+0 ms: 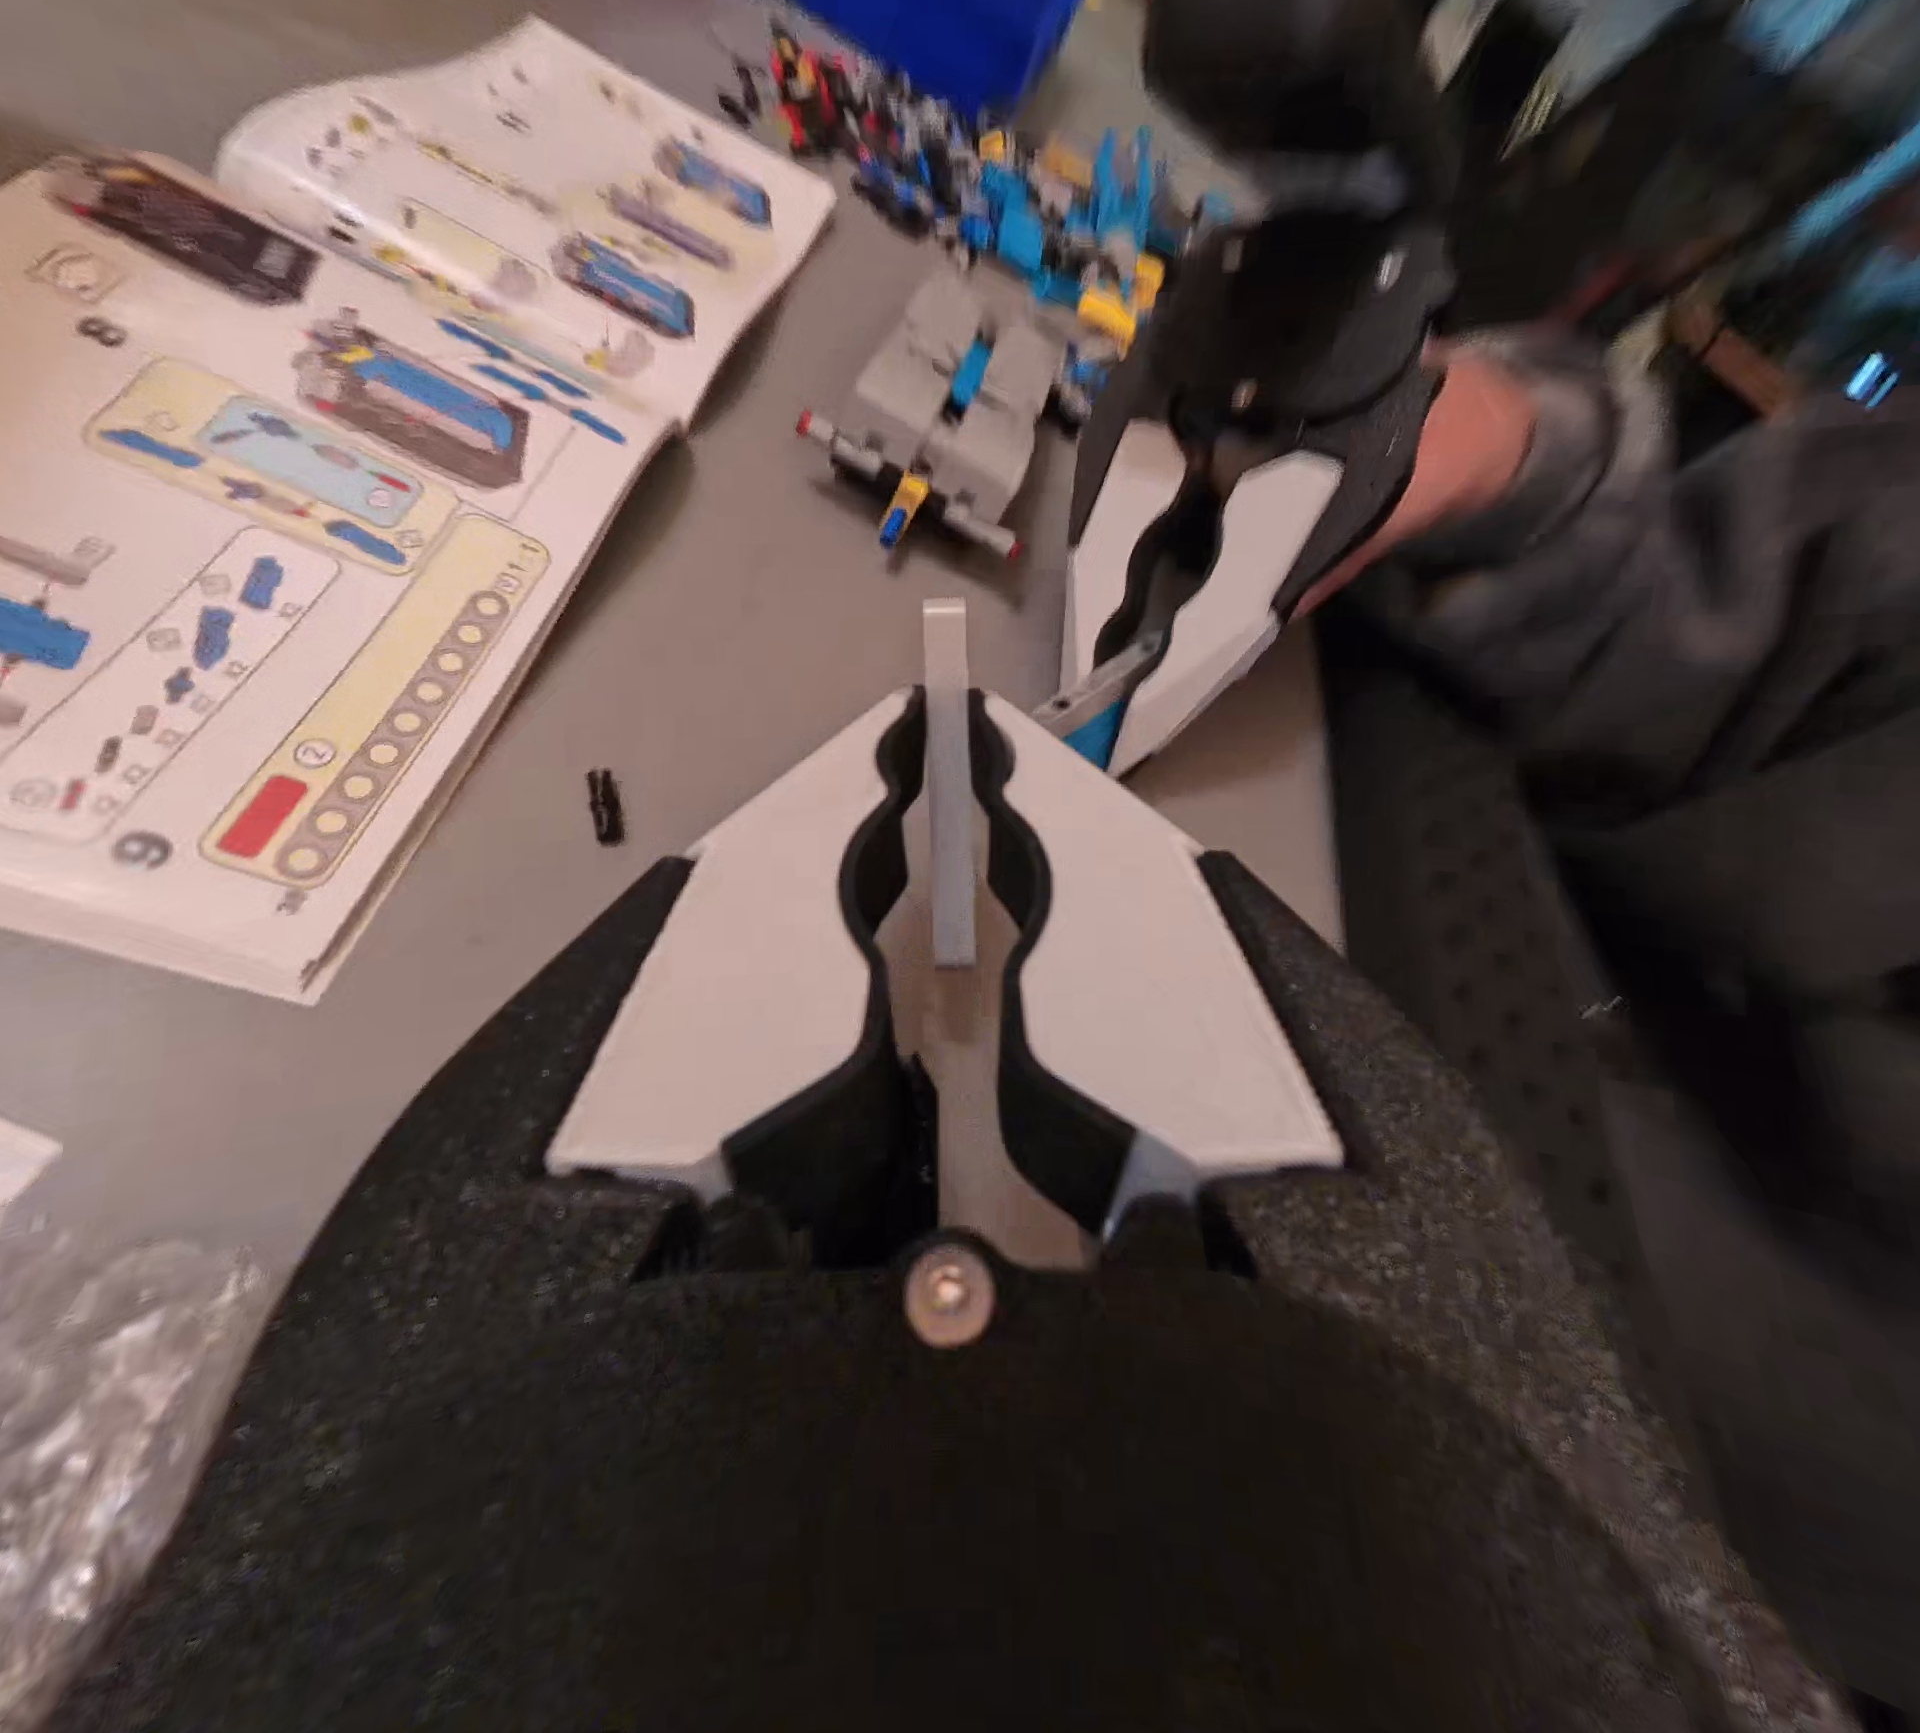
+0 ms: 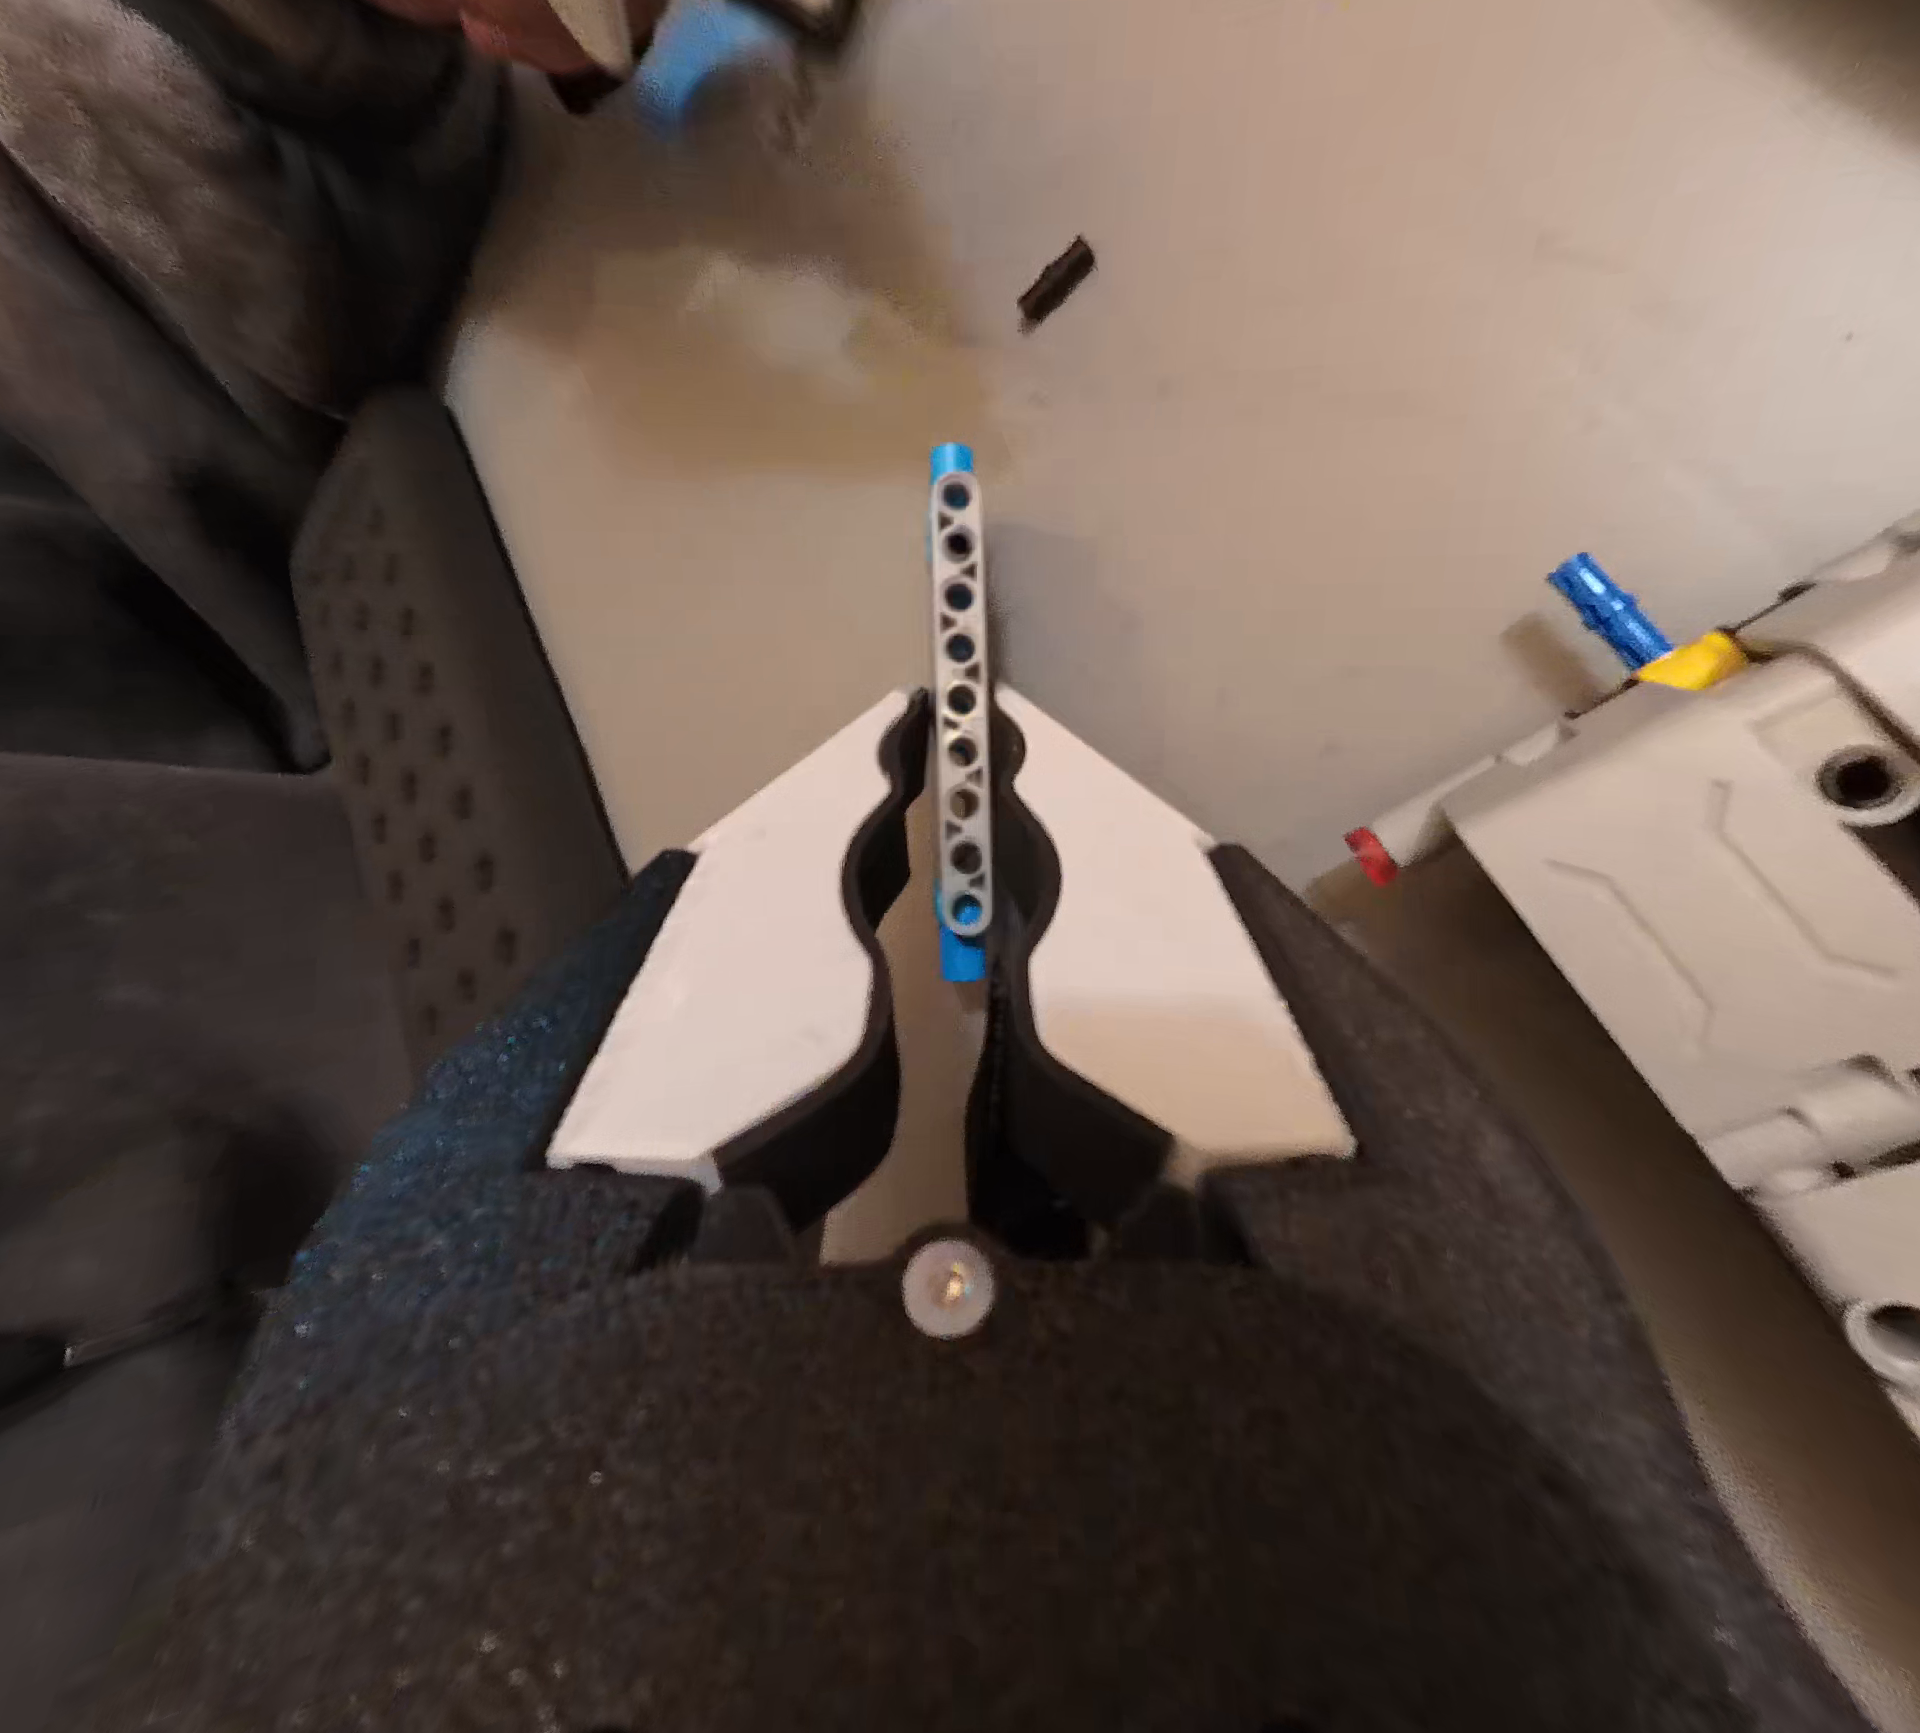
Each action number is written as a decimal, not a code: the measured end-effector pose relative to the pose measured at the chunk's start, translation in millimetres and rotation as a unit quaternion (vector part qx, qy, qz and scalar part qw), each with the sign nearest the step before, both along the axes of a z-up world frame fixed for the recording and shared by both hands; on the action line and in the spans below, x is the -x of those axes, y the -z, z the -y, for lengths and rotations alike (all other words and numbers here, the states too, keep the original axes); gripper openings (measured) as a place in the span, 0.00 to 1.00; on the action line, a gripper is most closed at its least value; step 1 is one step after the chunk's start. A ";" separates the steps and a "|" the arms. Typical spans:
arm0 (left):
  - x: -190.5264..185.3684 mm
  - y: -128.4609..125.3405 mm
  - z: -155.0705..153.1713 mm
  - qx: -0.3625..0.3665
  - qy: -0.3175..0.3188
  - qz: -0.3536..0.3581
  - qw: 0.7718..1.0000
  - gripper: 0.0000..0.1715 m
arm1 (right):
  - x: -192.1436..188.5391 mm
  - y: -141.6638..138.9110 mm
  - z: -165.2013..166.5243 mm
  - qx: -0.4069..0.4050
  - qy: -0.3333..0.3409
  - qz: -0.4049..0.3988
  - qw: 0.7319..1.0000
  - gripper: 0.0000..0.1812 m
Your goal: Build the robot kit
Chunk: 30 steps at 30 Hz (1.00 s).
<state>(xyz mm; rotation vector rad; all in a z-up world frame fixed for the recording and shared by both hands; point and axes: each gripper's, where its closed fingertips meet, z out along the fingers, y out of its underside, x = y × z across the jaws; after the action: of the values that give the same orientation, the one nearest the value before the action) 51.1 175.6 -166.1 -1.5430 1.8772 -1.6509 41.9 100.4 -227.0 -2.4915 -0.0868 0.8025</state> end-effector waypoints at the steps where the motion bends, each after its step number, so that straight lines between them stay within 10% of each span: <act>1: 0.1 -5.9 -4.2 0.036 -0.013 0.008 0.999 0.04 | -0.3 2.7 0.7 0.003 -0.006 0.011 1.000 0.05; 6: 1.5 -40.8 -11.6 0.098 -0.053 0.084 0.990 0.04 | -3.8 -39.9 -23.2 -0.137 0.004 0.045 0.990 0.13; 10: -3.8 -39.1 -4.5 -0.082 -0.106 0.140 0.981 0.04 | -14.8 -100.0 -44.5 -0.267 0.092 -0.065 0.957 0.13; 17: -6.4 -36.7 26.4 -0.317 -0.139 0.201 0.916 0.04 | -13.1 -112.0 -54.8 -0.275 0.132 -0.178 0.936 0.13; 23: -2.4 -38.6 40.7 -0.236 -0.095 0.196 0.947 0.06 | -8.0 -109.8 -47.3 -0.283 0.091 -0.108 0.949 0.04; 30: 22.3 -51.6 70.2 0.041 0.059 0.131 0.989 0.10 | 18.7 -133.4 -15.7 -0.356 -0.042 -0.054 0.932 0.03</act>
<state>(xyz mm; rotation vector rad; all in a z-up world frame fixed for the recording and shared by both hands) 28.8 105.4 -114.5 -1.1924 1.8118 -1.8979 23.2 116.1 -93.6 -1.7635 -0.3776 0.7669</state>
